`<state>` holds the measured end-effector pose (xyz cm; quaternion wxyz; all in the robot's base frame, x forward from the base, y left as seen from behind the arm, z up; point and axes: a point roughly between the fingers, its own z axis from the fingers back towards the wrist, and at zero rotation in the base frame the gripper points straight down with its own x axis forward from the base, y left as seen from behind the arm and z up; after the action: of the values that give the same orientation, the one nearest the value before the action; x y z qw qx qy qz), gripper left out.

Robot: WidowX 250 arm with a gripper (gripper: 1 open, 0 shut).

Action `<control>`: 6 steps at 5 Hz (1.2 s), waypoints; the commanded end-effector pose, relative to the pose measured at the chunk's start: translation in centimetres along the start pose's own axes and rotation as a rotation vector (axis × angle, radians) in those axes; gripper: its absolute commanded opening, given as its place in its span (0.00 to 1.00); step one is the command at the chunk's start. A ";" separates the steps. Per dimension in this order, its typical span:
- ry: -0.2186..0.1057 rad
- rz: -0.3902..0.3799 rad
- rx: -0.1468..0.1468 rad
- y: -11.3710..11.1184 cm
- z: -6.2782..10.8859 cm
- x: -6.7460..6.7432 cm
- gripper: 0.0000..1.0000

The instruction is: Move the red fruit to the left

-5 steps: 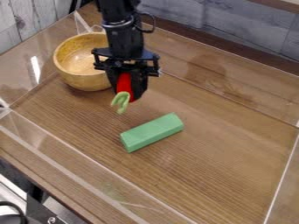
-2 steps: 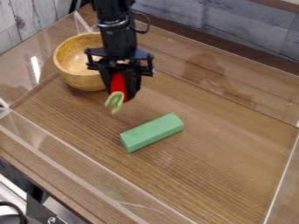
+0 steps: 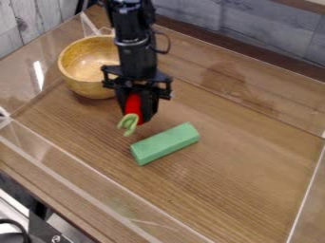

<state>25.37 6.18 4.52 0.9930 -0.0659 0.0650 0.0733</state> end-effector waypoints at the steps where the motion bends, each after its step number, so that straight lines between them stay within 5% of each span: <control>1: -0.026 -0.017 0.009 1.1 1.0 0.6 1.00; 2: -0.018 -0.028 -0.001 0.5 1.6 0.9 1.00; 3: -0.042 -0.041 -0.031 -0.6 3.6 1.5 1.00; 5: -0.104 -0.137 -0.079 -1.6 7.9 2.6 1.00; 6: -0.151 -0.085 -0.093 -2.8 8.3 2.7 1.00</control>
<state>29.07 4.81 10.88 0.9921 -0.1175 0.0155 0.0408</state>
